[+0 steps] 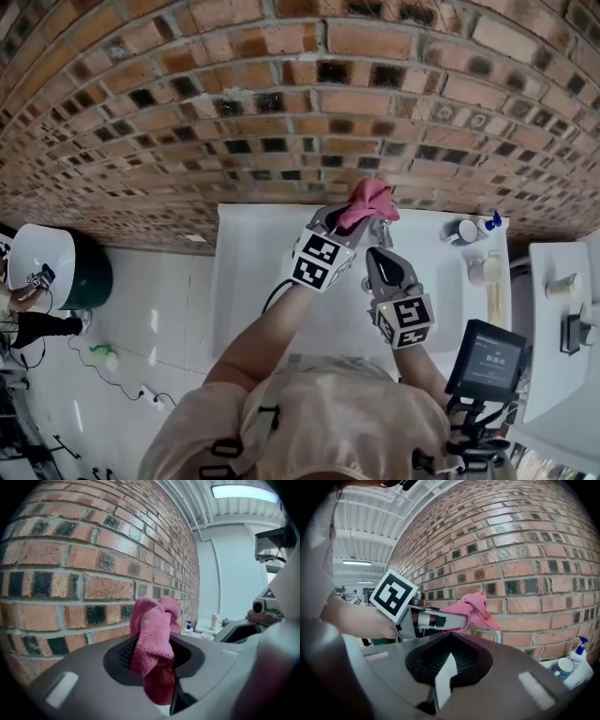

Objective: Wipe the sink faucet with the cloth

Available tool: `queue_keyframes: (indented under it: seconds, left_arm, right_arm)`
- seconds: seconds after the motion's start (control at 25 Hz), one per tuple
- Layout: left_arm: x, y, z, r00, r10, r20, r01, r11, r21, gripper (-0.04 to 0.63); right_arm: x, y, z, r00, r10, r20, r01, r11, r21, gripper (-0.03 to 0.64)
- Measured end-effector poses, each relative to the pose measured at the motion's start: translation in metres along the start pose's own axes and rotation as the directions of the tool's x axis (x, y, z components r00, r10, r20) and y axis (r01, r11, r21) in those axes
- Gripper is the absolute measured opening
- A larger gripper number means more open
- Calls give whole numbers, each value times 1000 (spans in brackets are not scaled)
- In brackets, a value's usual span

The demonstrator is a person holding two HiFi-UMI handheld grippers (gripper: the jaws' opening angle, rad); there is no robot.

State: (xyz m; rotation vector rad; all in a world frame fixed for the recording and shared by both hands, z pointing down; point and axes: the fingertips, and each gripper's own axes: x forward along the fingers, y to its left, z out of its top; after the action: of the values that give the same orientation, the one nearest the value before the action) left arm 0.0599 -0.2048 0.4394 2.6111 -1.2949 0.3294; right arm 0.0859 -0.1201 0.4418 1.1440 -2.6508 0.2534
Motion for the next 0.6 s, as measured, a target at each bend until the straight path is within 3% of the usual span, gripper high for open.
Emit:
queue_keyframes:
  seconds: [0.16, 0.44, 0.6]
  left_arm:
    - [-1, 7, -7, 999, 36, -13, -36, 999, -3, 115]
    - [-18, 43, -43, 990, 119, -70, -129, 978, -164, 117]
    - [-16, 50, -68, 985, 134, -110, -154, 970, -190, 117]
  right_arm:
    - [-2, 2, -3, 1000, 12, 12, -12, 1000, -28, -11]
    - [0, 9, -10, 1000, 27, 14, -27, 1000, -14, -11]
    - [-1, 12, -12, 1000, 28, -5, -29, 999, -25, -11]
